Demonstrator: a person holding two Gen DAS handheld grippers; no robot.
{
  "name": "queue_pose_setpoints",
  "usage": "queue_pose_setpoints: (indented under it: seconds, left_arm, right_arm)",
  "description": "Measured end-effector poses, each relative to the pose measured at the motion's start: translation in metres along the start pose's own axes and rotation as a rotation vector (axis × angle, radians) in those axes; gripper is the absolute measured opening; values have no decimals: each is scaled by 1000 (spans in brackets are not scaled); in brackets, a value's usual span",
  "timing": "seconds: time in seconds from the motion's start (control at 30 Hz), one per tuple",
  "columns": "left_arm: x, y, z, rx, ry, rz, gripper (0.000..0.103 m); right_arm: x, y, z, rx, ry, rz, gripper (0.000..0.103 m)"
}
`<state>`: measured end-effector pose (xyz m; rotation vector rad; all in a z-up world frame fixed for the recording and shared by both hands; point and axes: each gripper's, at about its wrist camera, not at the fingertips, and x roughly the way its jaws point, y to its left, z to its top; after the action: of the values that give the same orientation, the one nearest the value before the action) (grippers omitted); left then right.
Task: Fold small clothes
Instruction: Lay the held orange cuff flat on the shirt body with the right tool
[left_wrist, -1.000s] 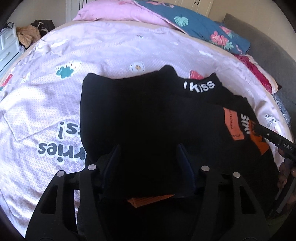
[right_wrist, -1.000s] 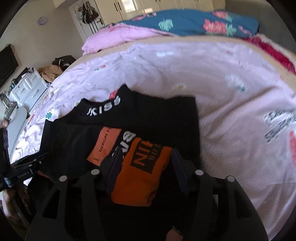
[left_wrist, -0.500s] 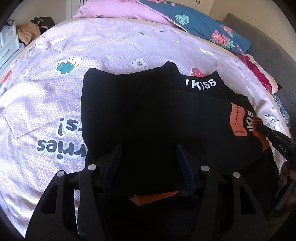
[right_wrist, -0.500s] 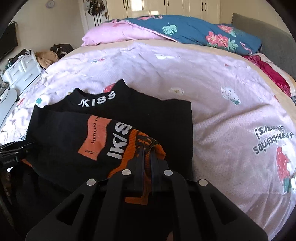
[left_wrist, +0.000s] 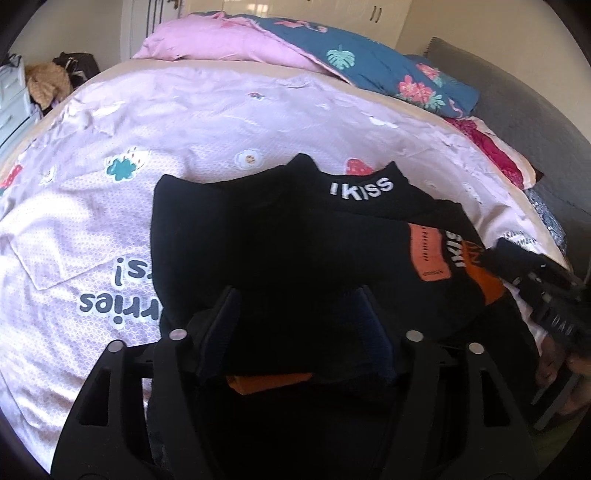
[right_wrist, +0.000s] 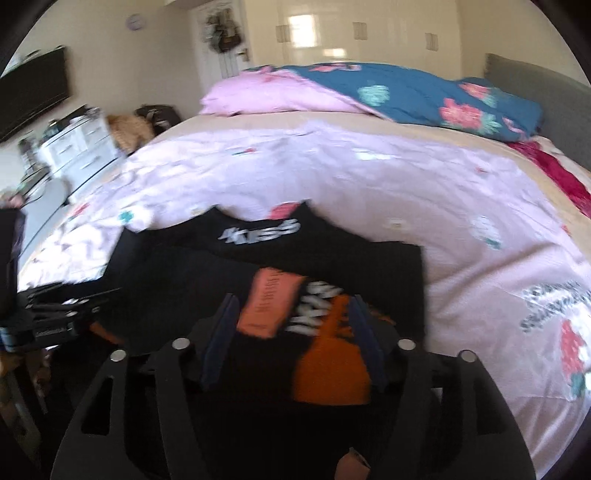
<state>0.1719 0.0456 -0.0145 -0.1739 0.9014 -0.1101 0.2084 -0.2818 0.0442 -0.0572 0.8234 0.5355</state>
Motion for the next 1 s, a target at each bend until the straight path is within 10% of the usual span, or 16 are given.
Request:
queue_pose_setpoints:
  seconds: [0.53, 1.0]
  left_arm:
    - [28, 7, -10, -14, 99, 35, 65]
    - [20, 12, -9, -39, 76, 10, 65]
  right_arm:
    - [35, 12, -19, -36, 182, 32, 67]
    - [23, -2, -14, 40, 148, 61, 69]
